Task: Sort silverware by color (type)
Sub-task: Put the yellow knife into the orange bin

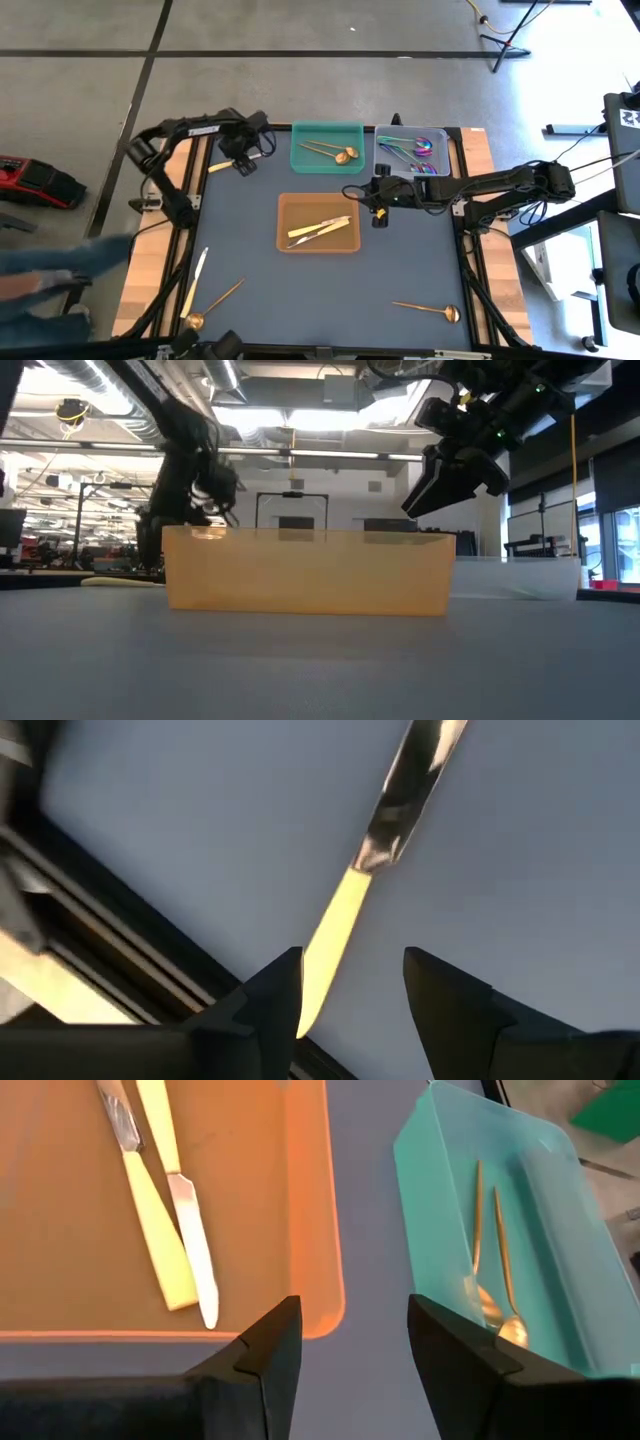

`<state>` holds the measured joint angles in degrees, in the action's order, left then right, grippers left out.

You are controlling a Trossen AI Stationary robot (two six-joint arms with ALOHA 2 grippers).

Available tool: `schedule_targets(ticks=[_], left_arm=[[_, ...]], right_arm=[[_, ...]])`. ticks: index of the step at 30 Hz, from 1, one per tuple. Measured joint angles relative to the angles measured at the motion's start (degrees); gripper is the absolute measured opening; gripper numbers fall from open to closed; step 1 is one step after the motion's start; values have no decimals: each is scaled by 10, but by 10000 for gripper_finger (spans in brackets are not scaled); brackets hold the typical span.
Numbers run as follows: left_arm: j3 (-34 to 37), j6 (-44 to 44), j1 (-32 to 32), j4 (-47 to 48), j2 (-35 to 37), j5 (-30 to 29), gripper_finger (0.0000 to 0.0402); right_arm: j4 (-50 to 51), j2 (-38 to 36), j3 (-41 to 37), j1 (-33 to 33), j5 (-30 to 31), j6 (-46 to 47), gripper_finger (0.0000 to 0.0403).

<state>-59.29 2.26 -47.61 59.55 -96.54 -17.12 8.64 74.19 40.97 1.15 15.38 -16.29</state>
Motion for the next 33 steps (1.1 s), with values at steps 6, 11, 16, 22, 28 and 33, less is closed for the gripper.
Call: schedule_targets(ticks=[6, 11, 16, 22, 28, 33], left_arm=[[0, 21, -25, -1, -52, -1, 169], [0, 46, -48, -16, -68, -5, 169], [-1, 65, -70, -22, -69, 30, 168], [-1, 92, -69, -27, -74, 91, 141], [-3, 103, -69, -25, -92, 101, 94], [-3, 105, -65, -25, -93, 92, 53]], right_arm=[[0, 0, 0, 0, 0, -5, 172], [0, 0, 0, 0, 0, -5, 172], [0, 0, 0, 0, 0, -5, 172], [0, 0, 0, 0, 0, -5, 172], [0, 0, 0, 0, 0, -5, 172], [0, 0, 0, 0, -1, -5, 172]])
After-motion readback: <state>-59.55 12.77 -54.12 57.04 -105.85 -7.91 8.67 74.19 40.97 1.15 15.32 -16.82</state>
